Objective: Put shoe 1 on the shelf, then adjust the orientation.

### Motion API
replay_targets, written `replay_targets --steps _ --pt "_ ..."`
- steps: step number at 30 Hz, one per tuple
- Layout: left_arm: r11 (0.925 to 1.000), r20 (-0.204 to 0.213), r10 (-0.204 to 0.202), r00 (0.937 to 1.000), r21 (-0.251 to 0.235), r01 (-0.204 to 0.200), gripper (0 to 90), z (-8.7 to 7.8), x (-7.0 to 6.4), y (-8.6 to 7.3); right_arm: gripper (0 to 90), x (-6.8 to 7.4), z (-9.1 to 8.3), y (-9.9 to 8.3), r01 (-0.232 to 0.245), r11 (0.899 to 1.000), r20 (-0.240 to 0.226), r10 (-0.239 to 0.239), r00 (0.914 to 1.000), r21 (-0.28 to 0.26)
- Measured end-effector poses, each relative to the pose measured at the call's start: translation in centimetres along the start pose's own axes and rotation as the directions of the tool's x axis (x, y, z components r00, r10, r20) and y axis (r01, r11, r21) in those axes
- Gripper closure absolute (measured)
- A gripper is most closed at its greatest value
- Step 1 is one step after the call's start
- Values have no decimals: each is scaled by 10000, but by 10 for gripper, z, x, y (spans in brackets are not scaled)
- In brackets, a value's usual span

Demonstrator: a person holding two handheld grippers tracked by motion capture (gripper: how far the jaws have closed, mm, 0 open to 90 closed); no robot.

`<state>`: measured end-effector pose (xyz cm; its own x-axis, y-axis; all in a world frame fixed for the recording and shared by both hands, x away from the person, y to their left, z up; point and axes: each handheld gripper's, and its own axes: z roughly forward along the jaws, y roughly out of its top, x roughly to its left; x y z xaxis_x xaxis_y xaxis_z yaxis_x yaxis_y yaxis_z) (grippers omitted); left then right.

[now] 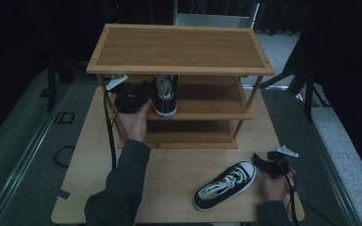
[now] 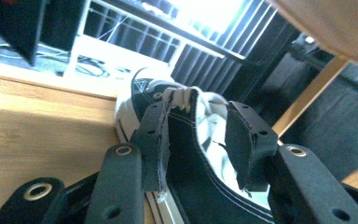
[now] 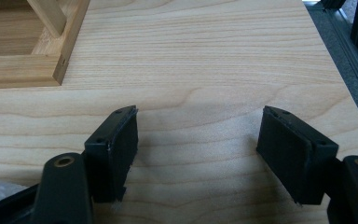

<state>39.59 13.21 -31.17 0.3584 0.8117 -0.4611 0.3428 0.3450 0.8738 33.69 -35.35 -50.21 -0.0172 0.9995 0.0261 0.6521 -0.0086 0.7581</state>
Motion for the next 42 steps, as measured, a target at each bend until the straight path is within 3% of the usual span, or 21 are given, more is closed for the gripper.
replay_targets --steps 10,11,21,25,35,36,39,42 --pt "9996 256 118 9996 243 -124 584 -14 6 -4 288 0 0 0 -10 10000 -5 10 10000 -7" --pt "9984 373 416 9984 365 -429 581 -21 5 -9 288 0 0 0 -16 10000 -2 16 10000 -7" --pt "9961 437 747 9962 441 -766 567 -45 3 -25 289 0 0 0 -10 10000 3 10 10000 -3" --pt "9906 337 1191 9923 634 -1210 562 -52 2 -35 289 0 0 0 30 10000 -23 -30 10000 9" --pt "9769 184 1625 9865 1378 -1635 556 -61 12 -68 308 1 0 2 115 9998 32 -116 9999 177" --pt "9731 79 1787 9839 1465 -1780 557 -61 14 -73 317 1 -1 4 312 9986 -51 -310 9995 429" --pt "9706 2 1814 9834 1608 -1791 558 -62 20 -85 372 0 -1 5 355 9985 -97 -351 9993 423" --pt "9644 -167 1756 9843 2038 -1685 557 -62 33 -105 469 -5 -8 6 -174 9997 -382 180 9991 166"
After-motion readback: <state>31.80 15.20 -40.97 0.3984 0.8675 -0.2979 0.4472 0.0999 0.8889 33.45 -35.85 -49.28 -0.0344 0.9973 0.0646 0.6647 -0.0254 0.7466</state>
